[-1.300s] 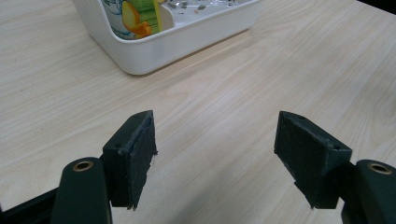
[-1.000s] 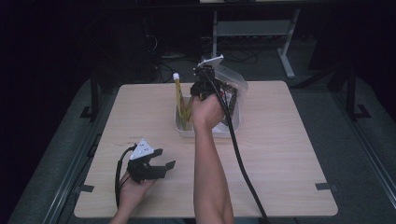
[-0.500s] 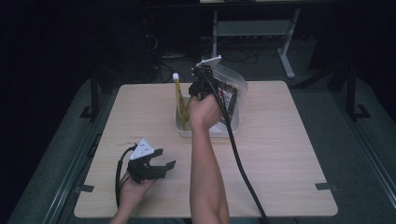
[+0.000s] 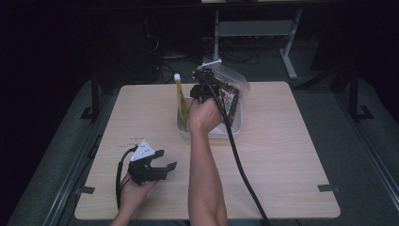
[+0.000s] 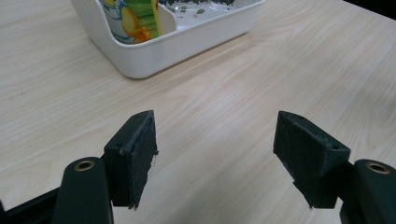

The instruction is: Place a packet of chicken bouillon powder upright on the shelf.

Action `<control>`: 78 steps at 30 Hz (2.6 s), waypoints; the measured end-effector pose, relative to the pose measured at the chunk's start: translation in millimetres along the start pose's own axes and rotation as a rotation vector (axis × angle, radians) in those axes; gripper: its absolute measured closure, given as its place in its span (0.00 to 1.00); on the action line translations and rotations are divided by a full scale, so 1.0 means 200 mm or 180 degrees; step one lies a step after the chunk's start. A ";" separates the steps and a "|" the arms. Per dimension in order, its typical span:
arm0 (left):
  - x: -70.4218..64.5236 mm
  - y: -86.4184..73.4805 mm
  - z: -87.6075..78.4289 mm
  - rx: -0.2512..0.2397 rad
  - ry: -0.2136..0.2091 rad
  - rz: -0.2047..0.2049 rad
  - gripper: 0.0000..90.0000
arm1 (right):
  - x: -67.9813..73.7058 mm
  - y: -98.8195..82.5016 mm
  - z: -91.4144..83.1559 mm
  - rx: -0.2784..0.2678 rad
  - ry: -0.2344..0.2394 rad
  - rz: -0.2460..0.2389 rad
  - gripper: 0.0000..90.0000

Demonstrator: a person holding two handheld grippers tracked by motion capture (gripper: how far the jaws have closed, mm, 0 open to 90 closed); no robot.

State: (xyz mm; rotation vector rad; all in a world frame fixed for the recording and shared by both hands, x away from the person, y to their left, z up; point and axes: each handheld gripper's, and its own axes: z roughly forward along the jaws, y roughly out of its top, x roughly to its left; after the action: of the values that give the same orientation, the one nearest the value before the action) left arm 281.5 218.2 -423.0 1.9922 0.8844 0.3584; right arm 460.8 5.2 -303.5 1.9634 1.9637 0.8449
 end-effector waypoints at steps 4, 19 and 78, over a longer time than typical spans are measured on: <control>0.00 0.00 0.00 0.0000 -0.0001 -0.0004 0.33 | 0.01 -0.01 0.00 -0.0031 -0.0031 -0.0007 0.75; 0.00 0.00 0.00 -0.0007 0.0000 -0.0003 0.33 | 0.04 -0.03 0.03 0.0082 0.0207 -0.0091 0.71; 0.00 -0.01 0.02 0.0062 -0.0006 0.0019 0.32 | -0.10 -0.16 -0.10 0.0102 0.1128 -0.0401 0.53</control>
State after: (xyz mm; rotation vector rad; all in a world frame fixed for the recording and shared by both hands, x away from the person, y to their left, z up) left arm 282.9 217.3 -426.3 2.0129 0.8839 0.3523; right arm 424.7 -17.0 -308.4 1.7795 2.2764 1.2017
